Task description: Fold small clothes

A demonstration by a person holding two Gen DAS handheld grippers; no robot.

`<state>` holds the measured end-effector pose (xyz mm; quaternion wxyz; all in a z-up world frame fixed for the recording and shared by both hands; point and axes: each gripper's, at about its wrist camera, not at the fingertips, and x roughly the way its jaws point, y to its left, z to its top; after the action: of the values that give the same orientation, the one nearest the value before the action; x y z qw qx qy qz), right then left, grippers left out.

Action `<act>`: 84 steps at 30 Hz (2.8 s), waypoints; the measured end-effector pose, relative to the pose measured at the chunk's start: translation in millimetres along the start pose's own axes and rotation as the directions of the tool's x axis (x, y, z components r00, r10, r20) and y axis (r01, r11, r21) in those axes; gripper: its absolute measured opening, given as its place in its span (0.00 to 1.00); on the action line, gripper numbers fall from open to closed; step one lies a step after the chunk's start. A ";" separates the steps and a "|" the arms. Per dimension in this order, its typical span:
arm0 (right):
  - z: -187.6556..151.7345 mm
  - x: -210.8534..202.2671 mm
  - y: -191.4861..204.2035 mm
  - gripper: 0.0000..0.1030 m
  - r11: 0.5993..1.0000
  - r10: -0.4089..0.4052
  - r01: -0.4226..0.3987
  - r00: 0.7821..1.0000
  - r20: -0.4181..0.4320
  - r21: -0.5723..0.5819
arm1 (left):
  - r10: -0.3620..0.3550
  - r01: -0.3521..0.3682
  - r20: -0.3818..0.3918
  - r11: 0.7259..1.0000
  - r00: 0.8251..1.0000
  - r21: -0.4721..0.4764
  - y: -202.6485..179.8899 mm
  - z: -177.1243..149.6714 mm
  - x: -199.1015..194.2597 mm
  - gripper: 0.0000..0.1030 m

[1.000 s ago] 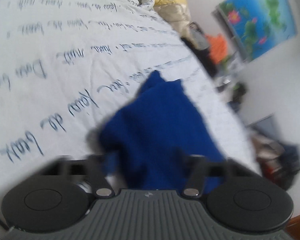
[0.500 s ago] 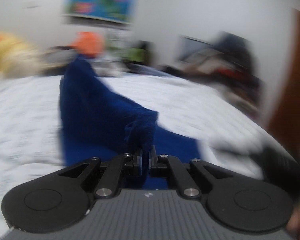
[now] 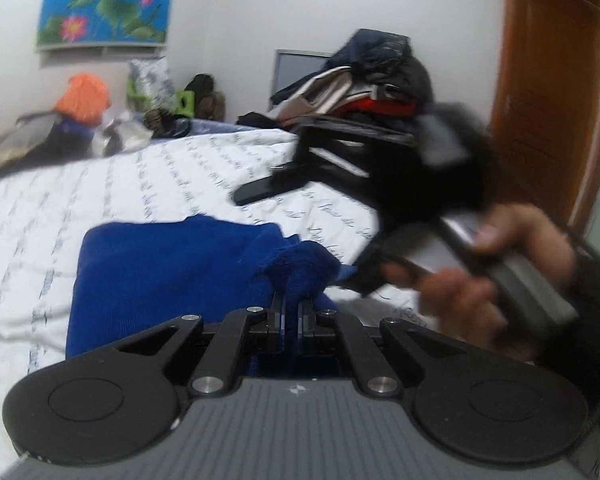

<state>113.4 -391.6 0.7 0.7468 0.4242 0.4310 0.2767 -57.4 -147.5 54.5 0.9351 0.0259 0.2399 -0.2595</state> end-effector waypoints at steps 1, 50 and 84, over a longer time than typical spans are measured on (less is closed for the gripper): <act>4.4 5.4 -0.2 1.00 1.000 0.003 -0.003 1.000 -0.015 0.004 | -0.011 0.011 -0.007 1.000 1.000 0.012 -1.7 0.0 2.5 0.04; -31.1 57.4 65.2 0.63 0.927 -0.234 0.233 0.972 0.029 -0.295 | -0.001 -0.140 -0.264 0.846 0.964 -0.515 249.1 1.4 -22.4 0.52; -58.4 146.3 99.2 0.73 0.711 -0.322 0.384 0.923 0.212 -0.589 | 0.148 -0.156 -0.100 0.984 0.984 -0.081 207.1 -15.1 36.4 0.65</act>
<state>126.9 -206.2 11.6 0.9023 0.0771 0.3533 0.2347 66.4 16.8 8.6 0.9402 0.0151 0.2920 -0.1750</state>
